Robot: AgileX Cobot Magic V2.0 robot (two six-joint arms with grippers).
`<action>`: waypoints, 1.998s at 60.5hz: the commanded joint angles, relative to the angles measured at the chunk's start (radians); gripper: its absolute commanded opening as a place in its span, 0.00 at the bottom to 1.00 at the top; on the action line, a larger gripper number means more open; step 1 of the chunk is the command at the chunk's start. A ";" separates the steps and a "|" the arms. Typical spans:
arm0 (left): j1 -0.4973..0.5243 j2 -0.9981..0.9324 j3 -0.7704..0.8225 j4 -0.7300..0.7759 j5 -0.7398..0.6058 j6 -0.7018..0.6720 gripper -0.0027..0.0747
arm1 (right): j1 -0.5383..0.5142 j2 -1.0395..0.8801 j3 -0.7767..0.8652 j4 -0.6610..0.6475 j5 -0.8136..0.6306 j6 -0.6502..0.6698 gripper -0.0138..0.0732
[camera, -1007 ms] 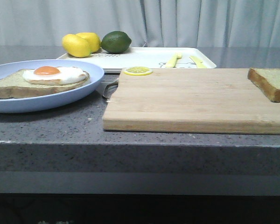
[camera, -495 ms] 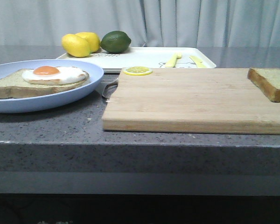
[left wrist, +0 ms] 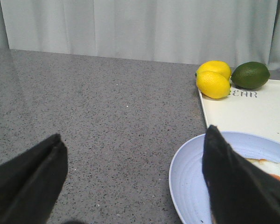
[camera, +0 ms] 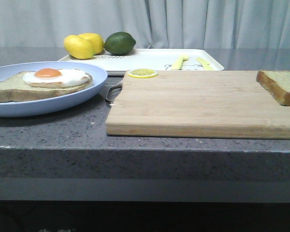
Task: Place bread and move sandwich to tray
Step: 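Close the right gripper on the edge of the plain bread slice, then lift the bread with the right gripper and carry it over the egg toast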
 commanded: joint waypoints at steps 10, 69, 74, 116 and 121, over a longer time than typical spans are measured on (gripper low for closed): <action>0.002 0.005 -0.039 -0.007 -0.089 -0.004 0.63 | -0.147 0.246 -0.171 -0.028 0.033 0.057 0.90; -0.103 0.005 -0.039 -0.006 -0.089 -0.004 0.55 | -0.398 0.604 -0.179 0.719 0.228 -0.534 0.25; -0.103 0.005 -0.039 -0.006 -0.089 -0.004 0.55 | -0.398 0.575 -0.179 0.733 0.223 -0.534 0.07; -0.103 0.005 -0.039 -0.006 -0.089 -0.004 0.55 | 0.181 0.481 -0.181 1.406 0.011 -0.556 0.09; -0.103 0.005 -0.039 -0.006 -0.089 -0.004 0.55 | 0.318 0.537 -0.210 1.460 -0.085 -0.567 0.09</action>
